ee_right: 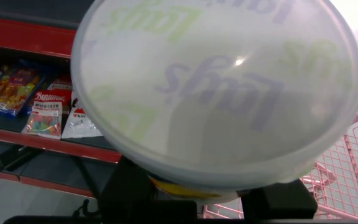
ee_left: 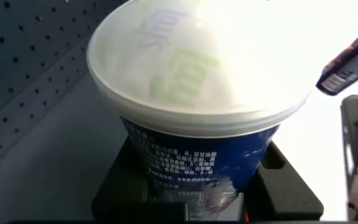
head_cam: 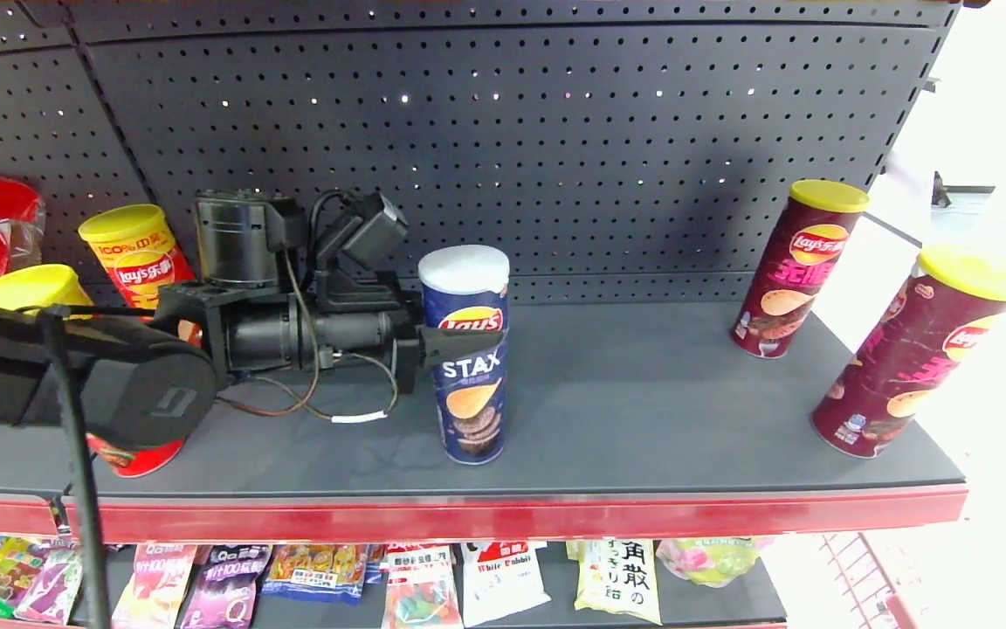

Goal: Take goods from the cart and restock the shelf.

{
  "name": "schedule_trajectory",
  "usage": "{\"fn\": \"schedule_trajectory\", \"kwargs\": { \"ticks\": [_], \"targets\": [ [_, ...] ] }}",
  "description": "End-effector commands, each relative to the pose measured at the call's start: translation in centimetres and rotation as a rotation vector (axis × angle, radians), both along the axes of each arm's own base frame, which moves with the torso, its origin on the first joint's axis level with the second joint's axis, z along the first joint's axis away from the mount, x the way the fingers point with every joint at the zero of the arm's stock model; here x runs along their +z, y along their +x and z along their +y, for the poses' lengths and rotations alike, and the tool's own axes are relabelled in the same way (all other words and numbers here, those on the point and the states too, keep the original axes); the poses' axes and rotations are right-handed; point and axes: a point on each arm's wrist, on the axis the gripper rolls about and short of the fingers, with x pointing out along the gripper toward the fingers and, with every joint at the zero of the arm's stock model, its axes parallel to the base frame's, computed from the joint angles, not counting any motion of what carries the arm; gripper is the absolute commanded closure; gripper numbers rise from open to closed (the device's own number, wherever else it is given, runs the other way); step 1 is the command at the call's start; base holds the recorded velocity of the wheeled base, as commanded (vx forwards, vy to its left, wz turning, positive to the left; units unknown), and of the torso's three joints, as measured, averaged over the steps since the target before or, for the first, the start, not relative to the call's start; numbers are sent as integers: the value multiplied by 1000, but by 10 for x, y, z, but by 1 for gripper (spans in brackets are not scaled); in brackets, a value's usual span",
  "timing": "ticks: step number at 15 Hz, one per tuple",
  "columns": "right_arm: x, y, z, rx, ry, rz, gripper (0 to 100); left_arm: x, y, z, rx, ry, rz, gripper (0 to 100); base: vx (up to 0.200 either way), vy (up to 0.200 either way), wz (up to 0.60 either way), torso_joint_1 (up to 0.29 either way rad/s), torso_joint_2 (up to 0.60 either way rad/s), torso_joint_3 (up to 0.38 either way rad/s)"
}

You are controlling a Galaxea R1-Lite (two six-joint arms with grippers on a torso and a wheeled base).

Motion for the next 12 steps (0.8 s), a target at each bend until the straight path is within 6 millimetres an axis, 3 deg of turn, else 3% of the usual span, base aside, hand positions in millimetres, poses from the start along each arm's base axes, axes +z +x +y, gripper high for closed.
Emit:
{"fn": "schedule_trajectory", "kwargs": {
  "ticks": [1,12],
  "targets": [
    [0,0,0,1,-1,1,100,6,-20,8,-5,-3,-8,100,0,0,0,0,0,0],
    [0,0,0,1,-1,1,100,-3,-25,10,-29,6,10,100,0,0,0,0,0,0]
  ]
}}
